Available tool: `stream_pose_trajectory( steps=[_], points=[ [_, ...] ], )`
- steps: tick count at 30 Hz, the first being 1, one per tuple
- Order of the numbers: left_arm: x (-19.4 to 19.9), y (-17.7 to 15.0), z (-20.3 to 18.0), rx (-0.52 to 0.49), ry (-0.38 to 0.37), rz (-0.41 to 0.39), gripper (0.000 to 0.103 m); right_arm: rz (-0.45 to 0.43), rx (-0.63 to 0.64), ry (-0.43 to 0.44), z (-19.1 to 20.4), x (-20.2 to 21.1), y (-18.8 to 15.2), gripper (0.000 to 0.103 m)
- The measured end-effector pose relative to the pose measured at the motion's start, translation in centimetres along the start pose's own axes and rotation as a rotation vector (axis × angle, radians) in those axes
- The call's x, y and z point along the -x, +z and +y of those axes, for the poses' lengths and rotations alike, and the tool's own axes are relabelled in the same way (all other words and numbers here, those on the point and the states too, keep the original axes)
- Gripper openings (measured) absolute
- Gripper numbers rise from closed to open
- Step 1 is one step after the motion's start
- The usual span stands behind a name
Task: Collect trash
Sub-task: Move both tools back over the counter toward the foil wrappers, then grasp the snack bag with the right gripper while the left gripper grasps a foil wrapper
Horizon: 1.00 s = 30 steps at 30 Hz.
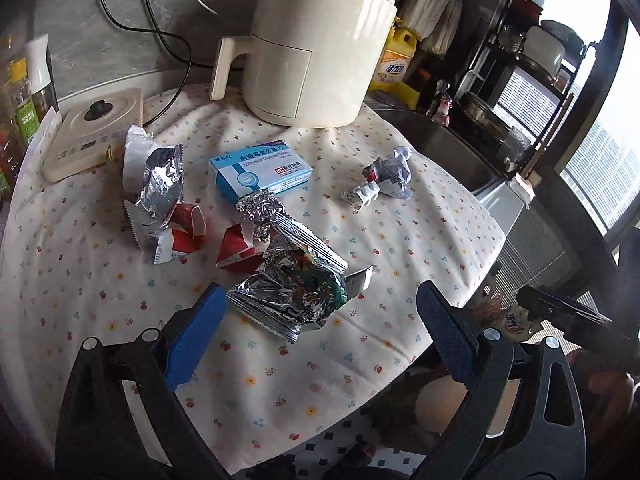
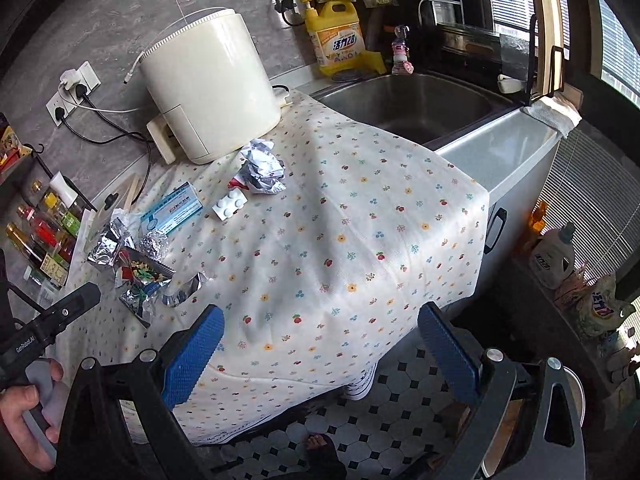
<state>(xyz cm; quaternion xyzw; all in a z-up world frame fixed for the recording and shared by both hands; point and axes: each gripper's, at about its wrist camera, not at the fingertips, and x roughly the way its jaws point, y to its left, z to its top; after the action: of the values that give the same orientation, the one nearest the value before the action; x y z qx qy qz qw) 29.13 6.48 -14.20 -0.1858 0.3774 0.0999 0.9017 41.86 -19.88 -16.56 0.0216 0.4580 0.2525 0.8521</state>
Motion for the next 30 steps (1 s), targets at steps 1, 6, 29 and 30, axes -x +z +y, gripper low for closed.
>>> stream_pose_trajectory(
  steps=[1,6,29,30],
  points=[
    [0.0,0.0,0.8,0.006,0.002,0.0,0.092,0.003,0.006,0.01,0.7,-0.3,0.0,0.095],
    [0.1,0.3,4.4,0.026,0.023,0.004,0.081,0.024,0.036,0.075,5.0,-2.0,-0.2,0.092],
    [-4.1,4.5,12.4,-0.004,0.068,0.032,0.018,0.212,0.027,0.311,15.3,-10.8,-1.0,0.007],
    [-4.0,4.6,12.3,-0.003,0.073,0.022,0.018,0.205,0.033,0.312,15.2,-10.5,-0.9,0.006]
  ],
)
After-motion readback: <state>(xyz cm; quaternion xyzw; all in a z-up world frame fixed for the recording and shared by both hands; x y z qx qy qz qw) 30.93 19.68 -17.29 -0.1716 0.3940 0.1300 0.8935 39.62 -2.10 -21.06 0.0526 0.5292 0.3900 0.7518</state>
